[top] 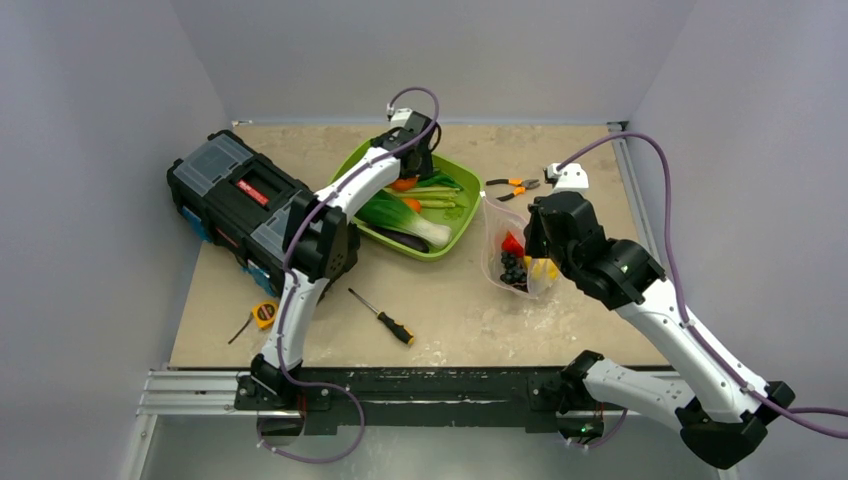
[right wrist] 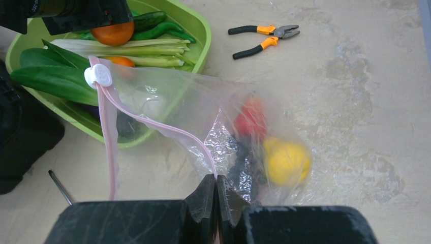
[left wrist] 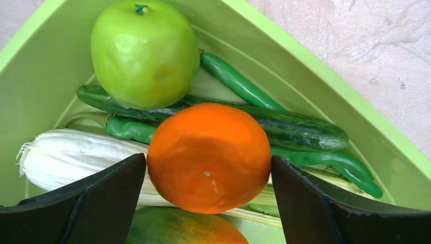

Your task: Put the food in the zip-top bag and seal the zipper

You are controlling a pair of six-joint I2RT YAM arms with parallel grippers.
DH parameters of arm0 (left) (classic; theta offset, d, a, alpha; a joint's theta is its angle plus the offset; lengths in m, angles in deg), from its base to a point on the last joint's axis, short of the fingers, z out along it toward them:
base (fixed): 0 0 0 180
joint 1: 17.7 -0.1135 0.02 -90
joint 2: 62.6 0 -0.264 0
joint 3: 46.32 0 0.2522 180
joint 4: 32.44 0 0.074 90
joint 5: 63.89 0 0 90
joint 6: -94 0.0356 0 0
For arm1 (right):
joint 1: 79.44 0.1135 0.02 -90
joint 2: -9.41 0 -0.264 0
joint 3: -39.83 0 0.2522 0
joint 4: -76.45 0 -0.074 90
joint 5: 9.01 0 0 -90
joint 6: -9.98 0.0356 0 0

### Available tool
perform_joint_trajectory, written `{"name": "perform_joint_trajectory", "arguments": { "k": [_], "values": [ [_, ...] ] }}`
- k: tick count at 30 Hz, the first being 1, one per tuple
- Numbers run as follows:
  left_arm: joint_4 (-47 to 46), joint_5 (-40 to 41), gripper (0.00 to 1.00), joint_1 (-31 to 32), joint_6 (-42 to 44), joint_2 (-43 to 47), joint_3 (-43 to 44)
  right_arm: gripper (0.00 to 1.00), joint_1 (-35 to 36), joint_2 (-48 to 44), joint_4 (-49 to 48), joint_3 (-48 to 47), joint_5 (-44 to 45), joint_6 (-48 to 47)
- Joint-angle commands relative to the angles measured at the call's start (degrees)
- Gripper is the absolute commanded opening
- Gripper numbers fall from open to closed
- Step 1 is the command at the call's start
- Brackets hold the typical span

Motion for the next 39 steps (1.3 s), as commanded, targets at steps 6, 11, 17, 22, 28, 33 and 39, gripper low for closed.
{"name": "perform_joint_trajectory", "arguments": {
  "k": [6, 11, 17, 22, 28, 33, 39],
  "values": [
    [0.9, -2.0, 0.81, -1.4, -3.8, -0.9, 1.1, 0.00, 0.0, 0.2, -0.2, -0.8, 1.7, 0.0],
    [-0.5, -4.8, 0.62, -1.9, -2.0, 0.7, -0.1, 0.00, 0.1, -0.3, -0.4, -1.2, 2.0, -0.1],
    [-1.9, -7.2, 0.48, -1.9, 3.0, 5.6, -0.6, 0.00, 0.1, -0.9, -1.7, -0.9, 2.1, -0.2],
    [-1.1, -9.5, 0.45, -1.9, 5.0, 10.5, -0.6, 0.00, 0.1, -1.8, -2.7, -0.4, 2.3, -0.5],
    [2.7, -16.6, 0.43, -1.9, 5.4, 17.7, -1.3, 0.00, 0.1, -2.8, -4.5, 0.6, 1.2, -0.7],
    [7.5, -28.4, 0.43, -1.9, 2.0, 23.9, -3.0, 0.00, 0.1, -3.6, -6.1, 1.7, 0.7, -0.9],
    [8.6, -49.6, 0.43, -1.7, -4.9, 33.6, -12.0, 0.00, 0.1, -5.8, -9.3, 5.1, 0.4, -0.2]
  ]
}}
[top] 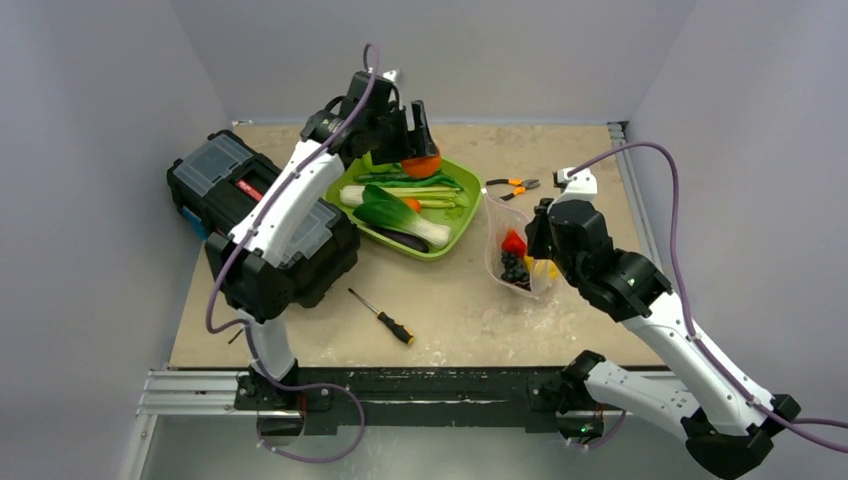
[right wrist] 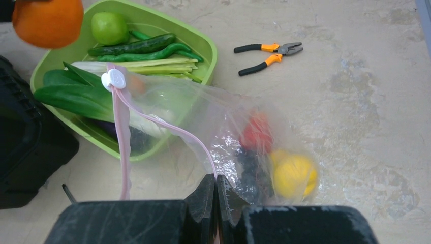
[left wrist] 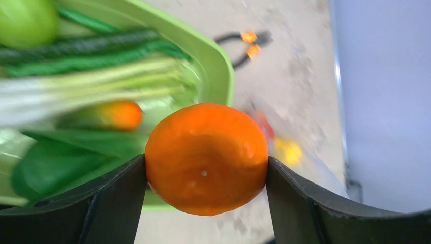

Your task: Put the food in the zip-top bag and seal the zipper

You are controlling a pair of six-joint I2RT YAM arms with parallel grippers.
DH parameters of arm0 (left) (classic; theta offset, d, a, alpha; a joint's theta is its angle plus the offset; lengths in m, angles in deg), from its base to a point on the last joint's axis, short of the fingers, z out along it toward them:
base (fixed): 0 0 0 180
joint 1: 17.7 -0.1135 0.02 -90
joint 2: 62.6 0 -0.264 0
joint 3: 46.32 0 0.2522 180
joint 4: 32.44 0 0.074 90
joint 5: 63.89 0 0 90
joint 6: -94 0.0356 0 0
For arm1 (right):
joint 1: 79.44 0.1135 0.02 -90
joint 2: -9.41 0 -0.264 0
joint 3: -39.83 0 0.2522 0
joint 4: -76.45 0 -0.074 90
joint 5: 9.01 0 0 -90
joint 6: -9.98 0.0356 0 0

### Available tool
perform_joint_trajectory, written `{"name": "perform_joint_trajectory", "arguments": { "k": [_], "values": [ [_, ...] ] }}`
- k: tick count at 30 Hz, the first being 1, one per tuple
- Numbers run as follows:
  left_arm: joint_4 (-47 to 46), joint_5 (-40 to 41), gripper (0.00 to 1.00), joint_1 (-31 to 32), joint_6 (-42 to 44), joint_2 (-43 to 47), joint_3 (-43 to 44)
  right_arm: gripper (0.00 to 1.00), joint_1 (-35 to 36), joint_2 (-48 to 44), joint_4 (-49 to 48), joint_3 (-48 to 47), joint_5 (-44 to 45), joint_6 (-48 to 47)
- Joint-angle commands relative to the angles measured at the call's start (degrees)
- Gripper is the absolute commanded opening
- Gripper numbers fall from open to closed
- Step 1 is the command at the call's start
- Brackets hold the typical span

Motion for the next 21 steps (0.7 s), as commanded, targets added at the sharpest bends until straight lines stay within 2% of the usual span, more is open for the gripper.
{"name": "perform_joint_trajectory", "arguments": {
  "k": [1, 5, 10, 15, 21],
  "values": [
    [-1.0, -19.7, 0.43, 0.2, -7.4, 11.1, -10.9, 0.00, 0.1, -2.1, -4.5, 2.1, -0.1, 0.2],
    [-8.4, -26.6, 0.43, 1.5, -12.1, 21.5, -23.6, 0.00, 0.1, -3.0, -6.4, 3.6, -0.1, 0.9],
    [-7.9, -28.6, 0.43, 6.4, -12.4, 28.1, -26.9, 0.00, 0.1, -4.4, -7.4, 4.5, -0.4, 2.4],
    [-10.9, -28.7, 0.43, 14.2, -14.1, 29.1, -26.3, 0.00, 0.1, -4.5, -7.8, 4.2, -2.1, 2.8],
    [-19.4, -30.2, 0.43, 19.6, -18.3, 26.2, -26.5, 0.00, 0.1, -4.7, -8.2, 3.3, -3.3, 3.5]
  ]
}}
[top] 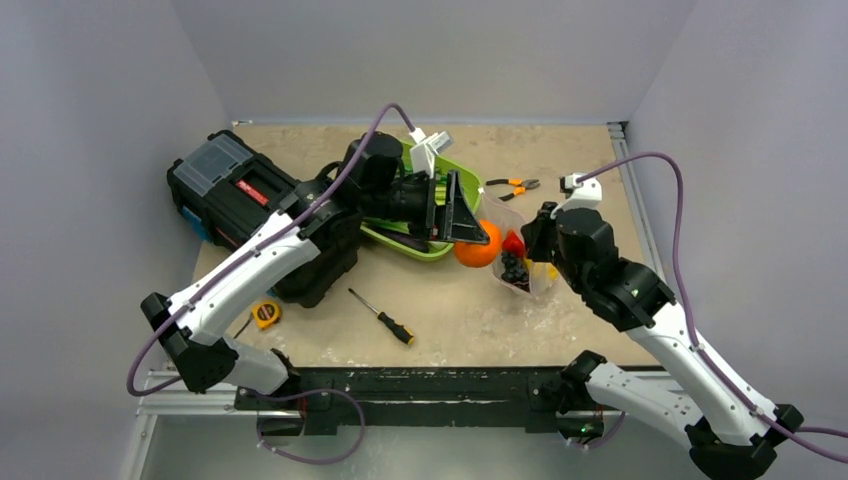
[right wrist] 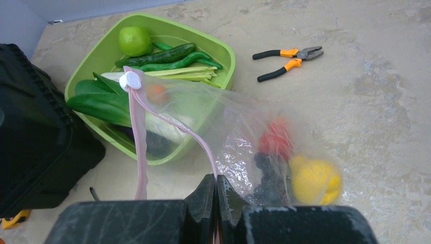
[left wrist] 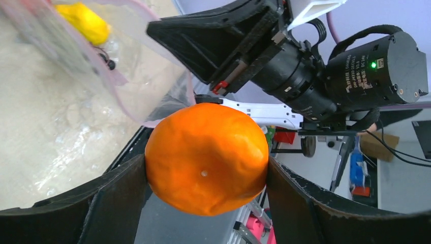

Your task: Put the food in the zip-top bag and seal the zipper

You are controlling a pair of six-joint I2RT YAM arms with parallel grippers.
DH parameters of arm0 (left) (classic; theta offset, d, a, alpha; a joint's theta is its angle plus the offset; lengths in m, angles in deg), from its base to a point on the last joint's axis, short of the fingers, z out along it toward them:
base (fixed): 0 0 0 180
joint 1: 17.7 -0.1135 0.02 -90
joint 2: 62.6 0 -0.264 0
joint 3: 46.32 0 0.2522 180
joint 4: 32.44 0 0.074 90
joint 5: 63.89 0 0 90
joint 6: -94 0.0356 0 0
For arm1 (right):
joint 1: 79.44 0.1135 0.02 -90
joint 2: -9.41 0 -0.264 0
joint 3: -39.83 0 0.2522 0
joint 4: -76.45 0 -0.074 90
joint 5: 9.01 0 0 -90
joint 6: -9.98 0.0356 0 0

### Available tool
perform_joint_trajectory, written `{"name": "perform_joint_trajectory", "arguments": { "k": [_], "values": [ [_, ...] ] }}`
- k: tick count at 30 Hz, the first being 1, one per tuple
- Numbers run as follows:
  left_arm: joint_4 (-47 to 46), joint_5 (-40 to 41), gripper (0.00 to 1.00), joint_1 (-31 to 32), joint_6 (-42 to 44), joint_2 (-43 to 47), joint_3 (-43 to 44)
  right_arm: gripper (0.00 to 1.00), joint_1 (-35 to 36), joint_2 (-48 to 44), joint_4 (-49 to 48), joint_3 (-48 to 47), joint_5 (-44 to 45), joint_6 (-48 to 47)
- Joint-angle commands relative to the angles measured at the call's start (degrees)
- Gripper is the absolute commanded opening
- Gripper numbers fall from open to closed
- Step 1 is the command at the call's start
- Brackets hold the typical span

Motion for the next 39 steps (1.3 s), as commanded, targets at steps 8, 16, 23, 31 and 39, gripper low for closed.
{"name": "perform_joint_trajectory", "arguments": {
  "k": [8, 16, 23, 31, 39],
  "values": [
    [-16.7, -4.9, 0.44, 3.7, -8.5, -9.0, 0.5, 0.00, 0.1, -2.1, -2.6, -2.0, -2.3, 2.7],
    [-12.4, -2.3, 0.46, 3.8, -10.2, -13.5, 0.7, 0.00, 0.1, -3.1, -2.3, -4.0, -1.7, 2.2],
    [-2.5, 1.0, 0.54, 3.7, -7.4, -15.5, 4.4, 0.00, 0.1, -3.4, -3.9, -4.2, -2.5, 1.5],
    [1.6, 1.7, 0.72, 3.2, -5.1, -17.0, 7.7, 0.00, 0.1, -3.0, -4.5, -3.7, -2.4, 0.6],
    [4.7, 2.4, 0.89, 3.2, -2.5, -18.4, 11.9, 0.00, 0.1, -3.2, -4.0, -4.0, -2.3, -0.8]
  ]
}}
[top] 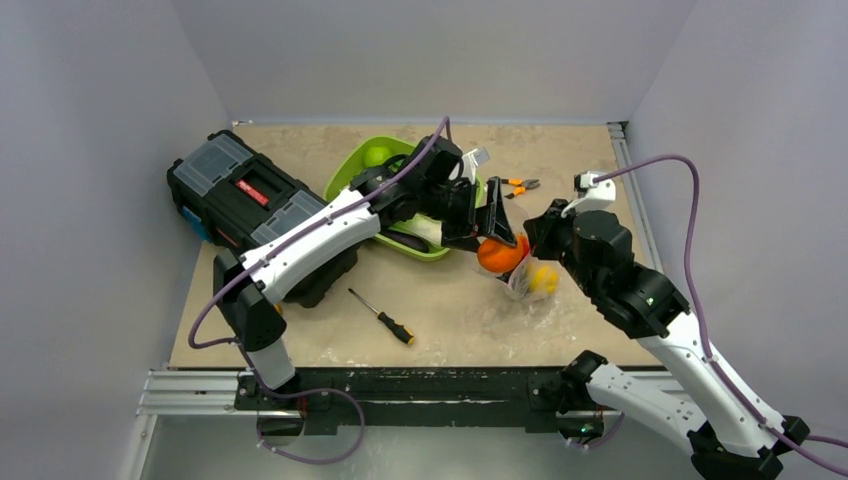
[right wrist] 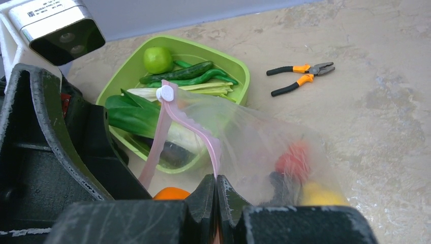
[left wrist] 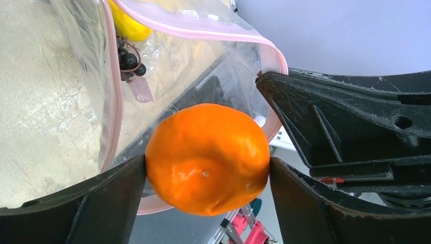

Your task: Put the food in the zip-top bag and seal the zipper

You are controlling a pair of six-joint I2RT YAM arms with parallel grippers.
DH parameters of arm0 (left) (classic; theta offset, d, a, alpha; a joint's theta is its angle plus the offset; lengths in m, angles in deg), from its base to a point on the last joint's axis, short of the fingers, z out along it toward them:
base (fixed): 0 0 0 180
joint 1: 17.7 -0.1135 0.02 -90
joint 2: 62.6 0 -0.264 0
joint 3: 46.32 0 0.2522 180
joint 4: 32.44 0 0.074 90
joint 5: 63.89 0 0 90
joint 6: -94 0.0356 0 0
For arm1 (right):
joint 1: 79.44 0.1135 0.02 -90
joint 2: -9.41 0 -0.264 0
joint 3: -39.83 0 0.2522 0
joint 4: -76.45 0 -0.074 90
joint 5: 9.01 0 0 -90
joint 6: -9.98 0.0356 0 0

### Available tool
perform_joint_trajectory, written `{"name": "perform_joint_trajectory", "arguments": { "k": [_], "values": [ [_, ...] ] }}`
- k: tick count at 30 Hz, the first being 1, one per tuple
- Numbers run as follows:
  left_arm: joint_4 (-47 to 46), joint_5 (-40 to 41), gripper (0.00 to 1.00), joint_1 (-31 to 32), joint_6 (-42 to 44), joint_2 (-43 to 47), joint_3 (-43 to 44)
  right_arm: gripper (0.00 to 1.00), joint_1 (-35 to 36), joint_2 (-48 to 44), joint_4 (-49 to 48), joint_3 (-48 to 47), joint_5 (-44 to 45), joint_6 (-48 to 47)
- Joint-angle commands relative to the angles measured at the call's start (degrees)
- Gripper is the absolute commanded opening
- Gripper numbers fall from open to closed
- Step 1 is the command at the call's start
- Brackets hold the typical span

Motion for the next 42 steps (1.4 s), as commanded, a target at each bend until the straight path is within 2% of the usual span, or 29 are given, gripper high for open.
{"name": "perform_joint_trajectory", "arguments": {
  "k": [1, 4, 14, 22, 27, 32, 36, 42],
  "values": [
    [1.4, 0.5, 0.92, -0.1, 2.4, -0.4, 3.9, 0.00, 0.3, -0.5, -2.7, -2.5, -0.4, -1.7],
    [1.5, 0.4, 1.00, -0.2, 2.7, -0.5, 4.4, 0.00, 0.3, -0.6, -2.9, -2.6, -0.4, -1.9],
    [0.0, 0.0, 0.98, -1.9, 5.7, 2.1, 4.6, 0.00, 0.3, 0.4, -3.1, -2.7, 0.3, -2.5],
    [-4.4, 4.9, 0.94, -4.2, 12.1, 10.7, 0.1, 0.00, 0.3, 0.6, -2.4, -2.3, 1.3, -3.0],
    [-4.5, 13.2, 0.94, -6.0, 16.2, 16.7, -4.2, 0.00, 0.3, 0.5, -1.5, -2.0, 2.5, -3.0],
    [-1.9, 26.9, 0.93, -7.0, 20.5, 18.7, -5.9, 0.00, 0.3, 0.6, -0.2, -2.4, 2.8, -2.8],
    [-1.1, 36.4, 0.93, -8.2, 22.5, 16.5, -6.0, 0.00, 0.3, 1.0, 1.7, -3.3, 2.6, -2.7],
    [0.5, 38.8, 0.93, -10.2, 23.2, 7.5, -0.8, 0.00, 0.3, 1.2, 4.4, -4.2, 2.5, -2.4]
  ]
}}
